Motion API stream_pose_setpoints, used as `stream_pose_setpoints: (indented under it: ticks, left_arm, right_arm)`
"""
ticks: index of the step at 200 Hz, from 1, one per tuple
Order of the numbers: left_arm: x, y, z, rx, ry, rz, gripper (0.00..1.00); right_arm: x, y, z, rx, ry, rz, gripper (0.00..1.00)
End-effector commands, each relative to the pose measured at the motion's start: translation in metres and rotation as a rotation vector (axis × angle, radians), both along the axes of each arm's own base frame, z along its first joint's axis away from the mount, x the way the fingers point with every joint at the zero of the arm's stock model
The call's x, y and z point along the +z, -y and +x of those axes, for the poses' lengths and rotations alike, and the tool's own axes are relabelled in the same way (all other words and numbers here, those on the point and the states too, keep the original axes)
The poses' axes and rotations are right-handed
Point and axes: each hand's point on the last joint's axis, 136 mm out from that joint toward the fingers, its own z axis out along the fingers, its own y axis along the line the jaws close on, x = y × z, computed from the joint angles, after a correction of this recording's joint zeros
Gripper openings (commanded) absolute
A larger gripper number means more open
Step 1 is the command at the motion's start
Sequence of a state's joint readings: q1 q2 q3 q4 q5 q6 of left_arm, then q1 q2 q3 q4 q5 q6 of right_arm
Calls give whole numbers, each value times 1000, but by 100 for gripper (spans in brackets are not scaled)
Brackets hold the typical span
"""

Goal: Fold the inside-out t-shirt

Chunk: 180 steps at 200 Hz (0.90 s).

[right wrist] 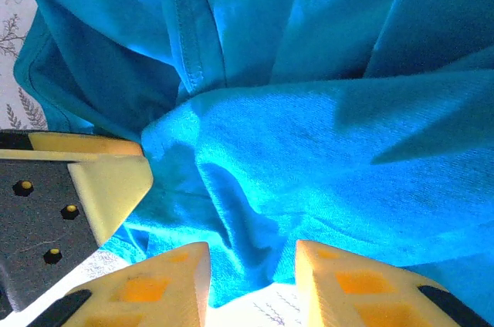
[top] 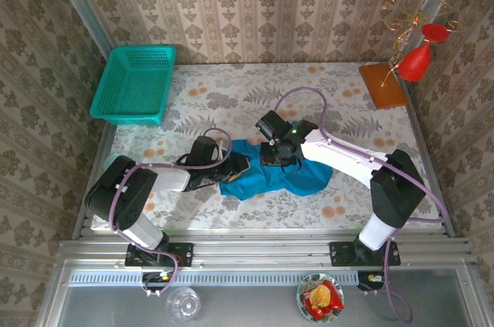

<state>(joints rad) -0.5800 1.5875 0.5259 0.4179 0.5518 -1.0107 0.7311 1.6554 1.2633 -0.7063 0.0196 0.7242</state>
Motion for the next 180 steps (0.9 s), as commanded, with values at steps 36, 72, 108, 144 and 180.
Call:
stream_pose_setpoints:
  ticks: [36,72,108,144,180]
  left_arm:
    - [3,8,9,11,-29,-42,60]
    - [15,21,12,-5,-24,-116,57]
    - [32,21,14,-1,9,-133,46]
    - [42,20,14,-30,46,-89,42]
    - [35,22,20,-43,38,-70,39]
  right_arm:
    - [3,9,-1,-42,19,-1,35]
    - [8,13,0,-53,34,3,35]
    - [9,17,0,-59,37,3,35]
    - [8,18,0,-63,36,3,34]
    - [9,21,0,-66,38,0,34]
